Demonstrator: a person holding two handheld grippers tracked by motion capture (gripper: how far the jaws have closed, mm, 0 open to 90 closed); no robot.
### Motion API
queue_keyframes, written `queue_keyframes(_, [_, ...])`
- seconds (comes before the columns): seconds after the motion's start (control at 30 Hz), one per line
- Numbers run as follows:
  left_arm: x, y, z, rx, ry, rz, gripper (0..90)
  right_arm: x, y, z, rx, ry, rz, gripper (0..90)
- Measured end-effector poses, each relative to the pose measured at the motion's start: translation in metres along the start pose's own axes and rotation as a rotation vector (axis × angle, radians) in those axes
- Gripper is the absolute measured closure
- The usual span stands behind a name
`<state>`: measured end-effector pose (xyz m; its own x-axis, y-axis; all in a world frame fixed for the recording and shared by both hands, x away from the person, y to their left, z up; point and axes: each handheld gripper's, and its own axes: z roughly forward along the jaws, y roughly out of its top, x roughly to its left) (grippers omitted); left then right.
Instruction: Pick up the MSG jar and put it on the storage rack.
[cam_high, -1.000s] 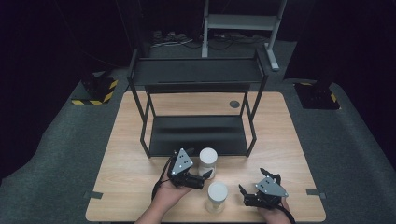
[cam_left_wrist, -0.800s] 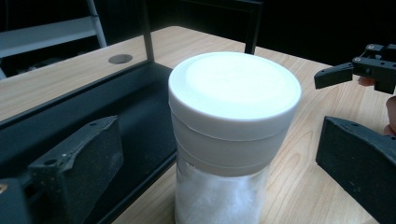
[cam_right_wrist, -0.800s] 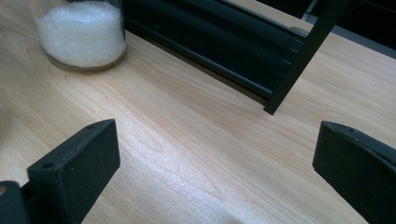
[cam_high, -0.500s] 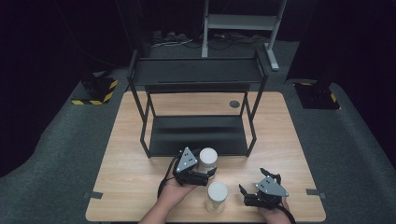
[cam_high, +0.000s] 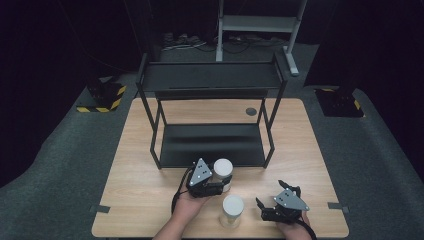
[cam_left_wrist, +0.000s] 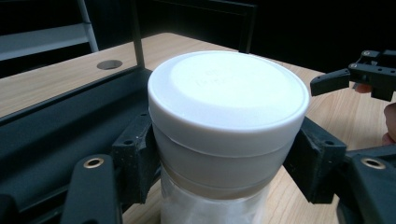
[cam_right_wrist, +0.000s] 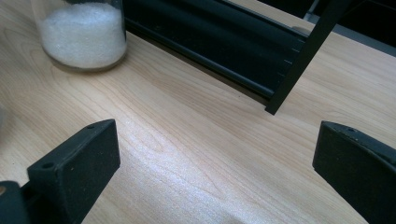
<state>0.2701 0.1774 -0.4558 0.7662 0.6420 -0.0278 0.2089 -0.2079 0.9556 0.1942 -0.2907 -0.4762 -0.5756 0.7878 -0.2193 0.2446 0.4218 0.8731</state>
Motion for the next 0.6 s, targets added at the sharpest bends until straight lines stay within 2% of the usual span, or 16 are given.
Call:
queue_keyframes(0.27, [-0.003,0.005,-0.005,0.015,0.022,-0.009,34.2,0.0,0.0,0.0,0.0,0.002,-0.001,0.0])
queue_keyframes(0.6, [0.005,0.006,-0.033,0.006,0.071,-0.034,34.2,0.0,0.0,0.0,0.001,0.002,-0.002,0.0])
